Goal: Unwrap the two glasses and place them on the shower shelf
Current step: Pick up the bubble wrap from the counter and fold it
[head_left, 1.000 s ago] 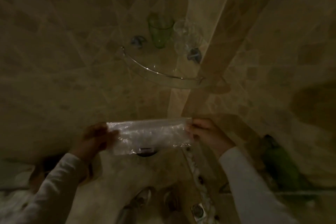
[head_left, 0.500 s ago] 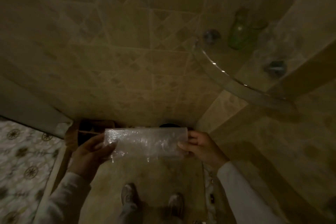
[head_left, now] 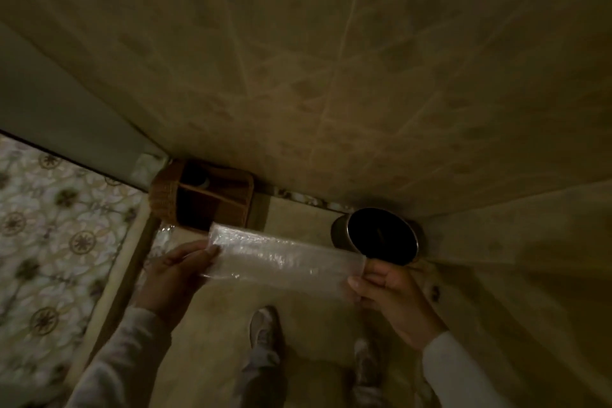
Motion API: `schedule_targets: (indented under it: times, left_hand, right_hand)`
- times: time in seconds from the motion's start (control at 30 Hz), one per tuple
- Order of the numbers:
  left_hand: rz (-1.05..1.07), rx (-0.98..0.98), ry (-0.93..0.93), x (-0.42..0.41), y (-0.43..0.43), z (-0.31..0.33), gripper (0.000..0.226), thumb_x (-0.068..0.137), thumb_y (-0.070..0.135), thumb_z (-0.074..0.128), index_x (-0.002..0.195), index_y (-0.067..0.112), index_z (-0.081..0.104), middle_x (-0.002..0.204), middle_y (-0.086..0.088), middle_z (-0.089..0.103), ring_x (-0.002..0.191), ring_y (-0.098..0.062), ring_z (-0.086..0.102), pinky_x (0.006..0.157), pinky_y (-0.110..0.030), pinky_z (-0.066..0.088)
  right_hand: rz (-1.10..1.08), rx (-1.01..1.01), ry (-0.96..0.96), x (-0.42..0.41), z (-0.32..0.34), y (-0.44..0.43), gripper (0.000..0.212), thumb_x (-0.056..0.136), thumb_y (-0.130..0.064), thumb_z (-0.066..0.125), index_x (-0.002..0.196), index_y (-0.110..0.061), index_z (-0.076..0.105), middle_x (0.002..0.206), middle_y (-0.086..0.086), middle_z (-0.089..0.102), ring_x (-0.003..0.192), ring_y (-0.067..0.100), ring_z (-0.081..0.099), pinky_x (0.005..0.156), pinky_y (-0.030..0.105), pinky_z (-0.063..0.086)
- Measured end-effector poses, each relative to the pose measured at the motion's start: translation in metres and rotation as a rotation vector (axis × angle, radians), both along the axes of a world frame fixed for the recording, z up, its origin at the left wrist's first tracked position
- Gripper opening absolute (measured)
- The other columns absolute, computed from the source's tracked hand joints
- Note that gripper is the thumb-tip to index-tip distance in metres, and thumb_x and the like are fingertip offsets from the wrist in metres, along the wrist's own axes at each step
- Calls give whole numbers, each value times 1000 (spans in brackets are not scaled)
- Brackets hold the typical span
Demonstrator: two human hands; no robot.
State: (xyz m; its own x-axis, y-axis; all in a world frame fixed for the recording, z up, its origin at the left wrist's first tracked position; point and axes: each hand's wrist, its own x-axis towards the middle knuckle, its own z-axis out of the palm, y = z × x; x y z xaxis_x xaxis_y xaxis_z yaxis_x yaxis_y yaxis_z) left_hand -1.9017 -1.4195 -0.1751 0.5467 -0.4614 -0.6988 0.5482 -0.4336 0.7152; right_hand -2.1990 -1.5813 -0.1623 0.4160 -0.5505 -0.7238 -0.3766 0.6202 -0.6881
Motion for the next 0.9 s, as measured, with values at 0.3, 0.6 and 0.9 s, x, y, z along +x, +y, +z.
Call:
schedule_targets:
  times: [0.3,0.6,0.9]
  left_hand:
    - [13,115,112,-95,-82,-166,17,98,2,50,100,4,67,98,-14,69,83,-24,68,71,-29,59]
    - [-566,163,-203,-217,-198,-298,16,93,23,66,80,18,72,77,-6,76,71,-24,72,71,-38,58]
    - [-874,196,-522,-248,-239,-356,12,92,25,65,91,20,76,89,-5,76,86,-22,70,77,-29,53]
  right_hand:
    - [-331,-138,434,-154,-107,-79,27,67,-25,93,87,-16,76,93,11,78,82,21,74,66,28,62]
    - [-170,-251,628,-152,-317,-162,21,85,5,70,88,-16,72,90,10,71,88,29,68,75,40,55]
    - [72,-316,852,-109,-437,-174,31,94,-24,69,112,1,71,115,23,72,112,41,66,89,41,54]
